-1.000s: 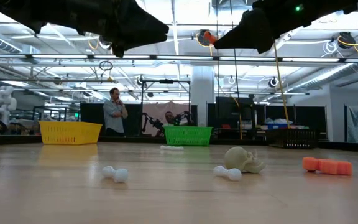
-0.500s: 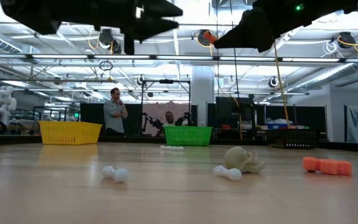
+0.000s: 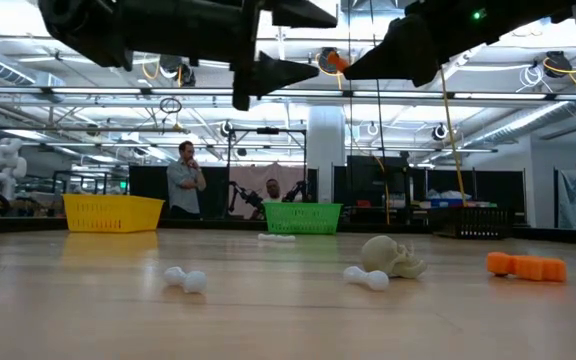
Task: Sort Halloween decoration
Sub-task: Put the orange skeleton toy into the yellow bin
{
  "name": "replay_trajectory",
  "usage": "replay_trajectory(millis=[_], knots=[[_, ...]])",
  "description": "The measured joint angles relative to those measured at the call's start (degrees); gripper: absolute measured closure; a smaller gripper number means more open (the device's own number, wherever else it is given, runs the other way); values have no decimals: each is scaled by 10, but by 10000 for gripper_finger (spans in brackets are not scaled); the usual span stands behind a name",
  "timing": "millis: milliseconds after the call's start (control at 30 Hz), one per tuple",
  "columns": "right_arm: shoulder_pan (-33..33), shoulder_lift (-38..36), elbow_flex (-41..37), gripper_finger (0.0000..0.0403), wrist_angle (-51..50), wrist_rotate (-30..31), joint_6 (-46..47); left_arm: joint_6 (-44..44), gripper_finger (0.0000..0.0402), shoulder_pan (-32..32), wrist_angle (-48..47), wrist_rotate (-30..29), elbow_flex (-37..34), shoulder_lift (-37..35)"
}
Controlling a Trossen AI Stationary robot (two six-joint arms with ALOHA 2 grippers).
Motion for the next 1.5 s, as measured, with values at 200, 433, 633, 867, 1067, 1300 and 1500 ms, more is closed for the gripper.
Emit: replay_trajectory(millis=[200,433,633,867,1067,1300,1500], knots=[[0,0,0,403,-2,0,0,-3,75,-1,0,-20,26,26],[-4,0,0,403,-3,1,0,-19,77,6,-22,-25,30,26],[-4,0,0,403,-3,1,2,-19,101,12,-83,-27,54,26],[-4,0,0,403,-3,1,2,-17,128,13,-81,-28,63,26],[-4,0,0,403,-3,1,2,-18,156,33,-92,-27,63,26],[-4,0,0,403,-3,1,3,-14,193,38,-93,2,63,26],[-7,0,0,403,-3,4,17,-7,248,38,-94,15,63,26]])
